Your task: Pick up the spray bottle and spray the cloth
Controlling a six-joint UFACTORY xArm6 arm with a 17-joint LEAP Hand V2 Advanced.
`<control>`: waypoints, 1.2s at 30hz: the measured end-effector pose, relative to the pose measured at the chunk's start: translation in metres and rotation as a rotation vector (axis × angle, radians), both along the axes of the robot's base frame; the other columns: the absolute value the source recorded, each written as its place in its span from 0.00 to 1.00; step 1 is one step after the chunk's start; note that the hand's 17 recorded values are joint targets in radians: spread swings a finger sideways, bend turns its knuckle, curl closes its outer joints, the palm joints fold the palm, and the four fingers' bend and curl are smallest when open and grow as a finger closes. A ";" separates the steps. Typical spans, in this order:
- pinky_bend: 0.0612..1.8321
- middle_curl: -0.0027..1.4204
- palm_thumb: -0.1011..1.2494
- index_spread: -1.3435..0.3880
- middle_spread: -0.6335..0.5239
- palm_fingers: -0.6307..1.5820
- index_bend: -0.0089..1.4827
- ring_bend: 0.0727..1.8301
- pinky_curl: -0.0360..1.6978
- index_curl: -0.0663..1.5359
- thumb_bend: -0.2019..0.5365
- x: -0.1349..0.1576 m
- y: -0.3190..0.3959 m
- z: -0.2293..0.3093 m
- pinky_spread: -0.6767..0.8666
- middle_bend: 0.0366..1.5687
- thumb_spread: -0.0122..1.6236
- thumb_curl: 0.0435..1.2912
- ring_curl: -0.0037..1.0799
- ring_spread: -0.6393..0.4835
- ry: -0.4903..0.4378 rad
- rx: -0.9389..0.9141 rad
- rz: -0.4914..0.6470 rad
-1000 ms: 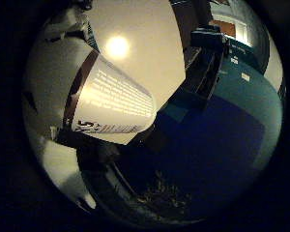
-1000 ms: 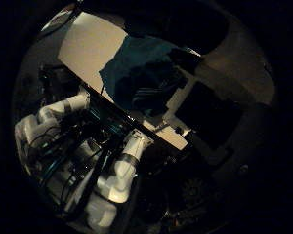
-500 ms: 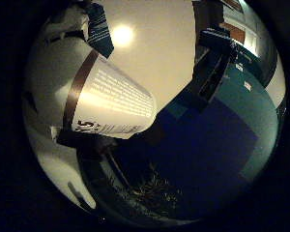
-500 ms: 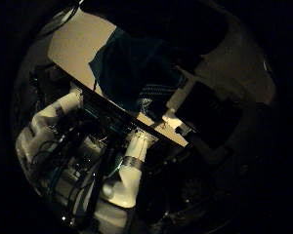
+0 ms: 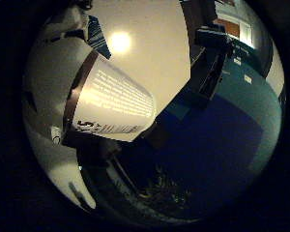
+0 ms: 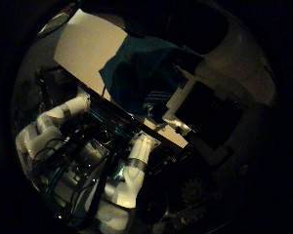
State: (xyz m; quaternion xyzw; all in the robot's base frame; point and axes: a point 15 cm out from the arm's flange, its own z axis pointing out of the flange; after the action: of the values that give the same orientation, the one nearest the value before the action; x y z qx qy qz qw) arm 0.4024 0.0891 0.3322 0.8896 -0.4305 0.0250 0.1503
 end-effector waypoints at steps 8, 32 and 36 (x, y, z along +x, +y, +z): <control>0.72 0.41 0.87 0.67 0.49 0.84 0.79 0.79 0.48 0.47 0.25 -0.002 0.083 0.057 0.31 0.85 0.61 0.52 0.55 0.43 -0.026 0.429 -0.070; 0.72 0.41 0.88 0.67 0.49 0.84 0.79 0.79 0.48 0.47 0.26 0.035 0.197 0.130 0.31 0.85 0.61 0.52 0.55 0.43 -0.179 1.270 -0.181; 0.72 0.41 0.88 0.67 0.49 0.84 0.79 0.79 0.48 0.47 0.26 0.036 0.203 0.116 0.31 0.85 0.61 0.53 0.55 0.43 -0.174 1.332 -0.192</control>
State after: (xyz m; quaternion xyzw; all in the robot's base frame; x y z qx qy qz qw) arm 0.4387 0.2920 0.4479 0.7448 -0.4418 -0.1877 -0.4636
